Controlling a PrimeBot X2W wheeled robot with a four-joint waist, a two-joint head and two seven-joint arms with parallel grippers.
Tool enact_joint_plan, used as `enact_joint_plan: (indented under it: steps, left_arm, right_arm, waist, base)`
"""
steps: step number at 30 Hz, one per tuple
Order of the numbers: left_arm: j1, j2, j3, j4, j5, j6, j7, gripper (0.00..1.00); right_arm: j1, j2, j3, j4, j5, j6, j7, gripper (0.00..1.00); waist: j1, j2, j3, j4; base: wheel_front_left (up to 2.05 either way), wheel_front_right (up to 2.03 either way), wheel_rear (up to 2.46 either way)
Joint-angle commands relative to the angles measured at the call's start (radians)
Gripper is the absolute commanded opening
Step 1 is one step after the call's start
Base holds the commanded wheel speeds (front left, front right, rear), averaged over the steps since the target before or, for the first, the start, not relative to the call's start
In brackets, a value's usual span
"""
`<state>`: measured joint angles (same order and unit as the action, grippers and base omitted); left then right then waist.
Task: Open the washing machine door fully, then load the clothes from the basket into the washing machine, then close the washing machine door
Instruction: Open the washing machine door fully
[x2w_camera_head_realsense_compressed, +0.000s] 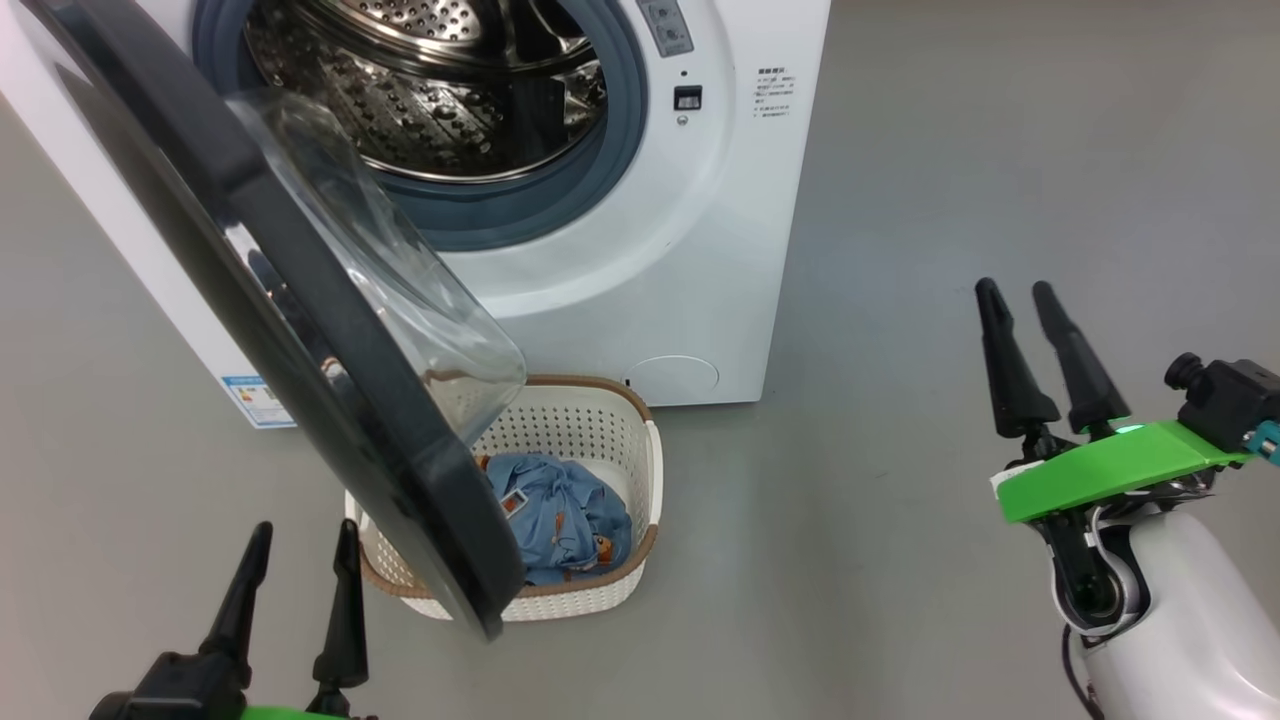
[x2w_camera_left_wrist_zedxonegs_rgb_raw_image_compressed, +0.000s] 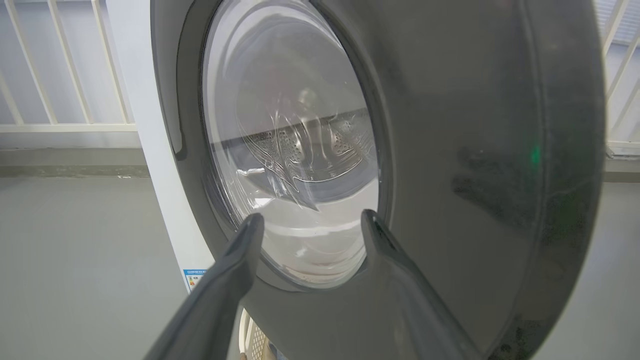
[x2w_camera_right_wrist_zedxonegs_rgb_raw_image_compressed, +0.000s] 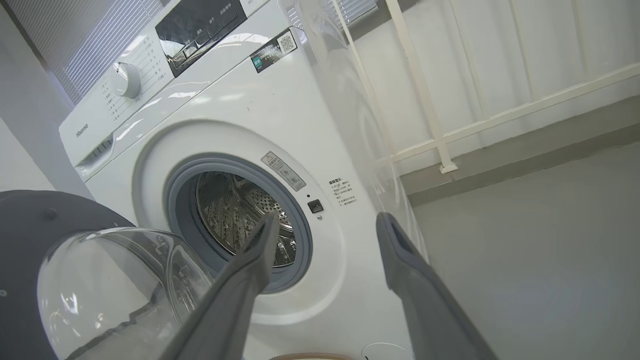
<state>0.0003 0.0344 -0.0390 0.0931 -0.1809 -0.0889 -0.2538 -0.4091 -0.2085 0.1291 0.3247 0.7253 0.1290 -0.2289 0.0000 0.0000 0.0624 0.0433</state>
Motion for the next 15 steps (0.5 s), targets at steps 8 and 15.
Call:
enact_joint_plan:
  steps: [8, 15]
  left_arm:
    - [0.006, 0.016, 0.045, -0.042, -0.01, 0.038, -0.008, 1.0]
    - [0.025, 0.016, 0.048, -0.046, -0.004, 0.056, -0.008, 1.0]
  right_arm:
    - [0.073, 0.031, -0.061, -0.081, -0.253, 0.002, -0.031, 1.0]
    - [0.195, 0.079, -0.124, -0.162, -0.442, 0.002, -0.033, 1.0]
  waist:
    - [0.0, 0.0, -0.009, -0.015]
    - [0.0, 0.0, -0.028, -0.023]
  base:
    - [0.0, 0.0, 0.0]
    - [0.0, 0.0, 0.0]
